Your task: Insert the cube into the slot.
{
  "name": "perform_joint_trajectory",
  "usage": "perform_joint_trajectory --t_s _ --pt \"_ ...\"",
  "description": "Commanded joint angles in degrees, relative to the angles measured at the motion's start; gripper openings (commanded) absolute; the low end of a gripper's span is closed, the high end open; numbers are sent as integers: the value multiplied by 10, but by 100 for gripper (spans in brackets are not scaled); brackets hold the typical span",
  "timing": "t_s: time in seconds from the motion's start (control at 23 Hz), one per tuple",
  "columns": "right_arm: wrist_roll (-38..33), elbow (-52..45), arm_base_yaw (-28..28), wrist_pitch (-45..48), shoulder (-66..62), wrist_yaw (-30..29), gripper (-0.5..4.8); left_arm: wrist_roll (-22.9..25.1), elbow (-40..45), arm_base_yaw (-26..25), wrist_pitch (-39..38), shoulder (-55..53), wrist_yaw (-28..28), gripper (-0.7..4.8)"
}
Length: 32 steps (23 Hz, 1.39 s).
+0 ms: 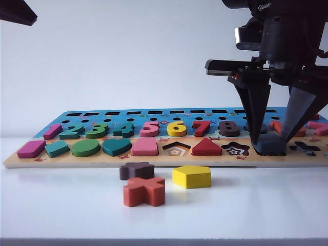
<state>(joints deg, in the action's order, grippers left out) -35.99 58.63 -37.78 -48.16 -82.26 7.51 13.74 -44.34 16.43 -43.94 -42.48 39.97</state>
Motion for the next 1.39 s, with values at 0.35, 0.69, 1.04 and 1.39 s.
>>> perform_joint_trajectory --t_s 0.35,0.69,1.04,1.39 --pt "2 1 0 10 1 0 243 3 -1 0 8 2 1 10" --pt "13 2 0 10 1 3 293 3 -1 0 8 2 1 10" --pt "29 5 -1 20 75 18 292 3 -1 0 8 2 1 10" --pt "49 5 -1 48 209 31 292 3 -1 0 8 2 1 10"
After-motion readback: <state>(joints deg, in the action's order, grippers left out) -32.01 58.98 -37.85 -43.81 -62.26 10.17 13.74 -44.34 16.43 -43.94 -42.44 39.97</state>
